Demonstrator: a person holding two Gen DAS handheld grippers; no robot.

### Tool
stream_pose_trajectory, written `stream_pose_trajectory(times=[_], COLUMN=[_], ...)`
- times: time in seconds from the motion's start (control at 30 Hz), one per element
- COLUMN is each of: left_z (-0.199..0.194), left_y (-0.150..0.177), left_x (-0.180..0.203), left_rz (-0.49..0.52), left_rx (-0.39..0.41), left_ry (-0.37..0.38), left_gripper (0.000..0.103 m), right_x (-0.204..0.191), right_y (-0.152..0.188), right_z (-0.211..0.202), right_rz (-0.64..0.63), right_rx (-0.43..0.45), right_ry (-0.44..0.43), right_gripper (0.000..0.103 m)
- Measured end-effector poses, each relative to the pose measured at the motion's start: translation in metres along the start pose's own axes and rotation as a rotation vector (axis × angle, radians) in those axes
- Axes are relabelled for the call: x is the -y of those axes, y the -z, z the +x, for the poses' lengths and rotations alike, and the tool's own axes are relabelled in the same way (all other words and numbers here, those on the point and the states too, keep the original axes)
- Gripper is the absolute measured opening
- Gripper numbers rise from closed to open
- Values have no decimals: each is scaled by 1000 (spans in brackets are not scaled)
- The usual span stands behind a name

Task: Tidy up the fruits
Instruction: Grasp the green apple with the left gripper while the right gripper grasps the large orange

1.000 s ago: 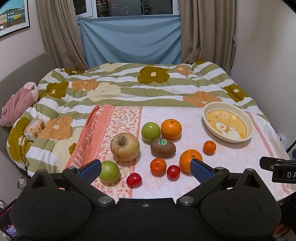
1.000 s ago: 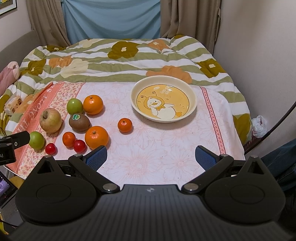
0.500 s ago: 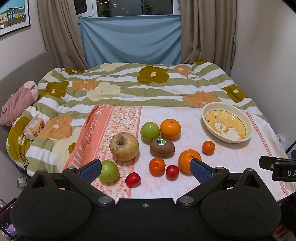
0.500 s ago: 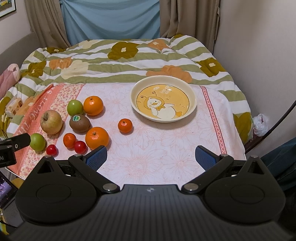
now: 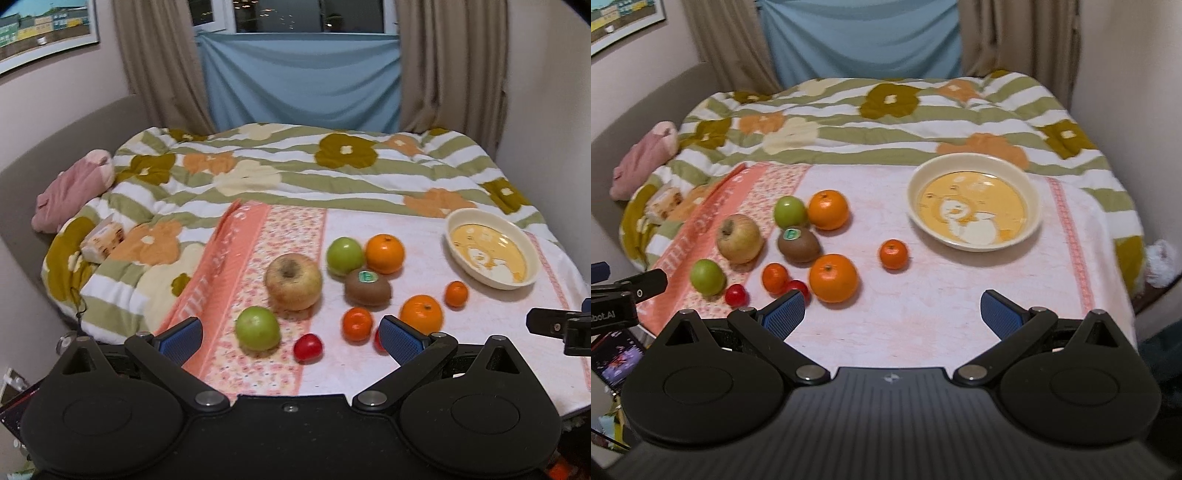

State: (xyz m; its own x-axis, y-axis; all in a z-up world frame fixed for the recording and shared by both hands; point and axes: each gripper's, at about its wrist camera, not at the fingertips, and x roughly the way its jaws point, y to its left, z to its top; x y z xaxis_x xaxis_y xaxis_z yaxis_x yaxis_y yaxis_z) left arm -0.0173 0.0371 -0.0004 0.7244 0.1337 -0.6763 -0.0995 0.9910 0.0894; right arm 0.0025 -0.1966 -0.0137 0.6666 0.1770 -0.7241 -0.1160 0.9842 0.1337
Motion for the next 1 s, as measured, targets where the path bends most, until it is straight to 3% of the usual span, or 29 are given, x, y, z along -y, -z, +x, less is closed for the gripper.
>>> stream_pose_trajectory(times=[0.27,0.43,0.9,1.0], left_z=[41,74,144,153], left_y=[15,21,20,19], left_x=[-24,-34,-45,-46], left_rz=[-25,-39,23,39], left_rx=[-18,-77,-136,-152], left_ry=[-17,-16,12,30], left_gripper=[100,94,86,77], right_x=[-12,-22,-46,-51], right_y=[11,16,19,18], right_z=[43,72,126,134], right_rz=[41,66,121,116], right_rx=[11,4,-3,-12], right_ry=[-12,16,53,58], right_gripper=[103,103,103,103])
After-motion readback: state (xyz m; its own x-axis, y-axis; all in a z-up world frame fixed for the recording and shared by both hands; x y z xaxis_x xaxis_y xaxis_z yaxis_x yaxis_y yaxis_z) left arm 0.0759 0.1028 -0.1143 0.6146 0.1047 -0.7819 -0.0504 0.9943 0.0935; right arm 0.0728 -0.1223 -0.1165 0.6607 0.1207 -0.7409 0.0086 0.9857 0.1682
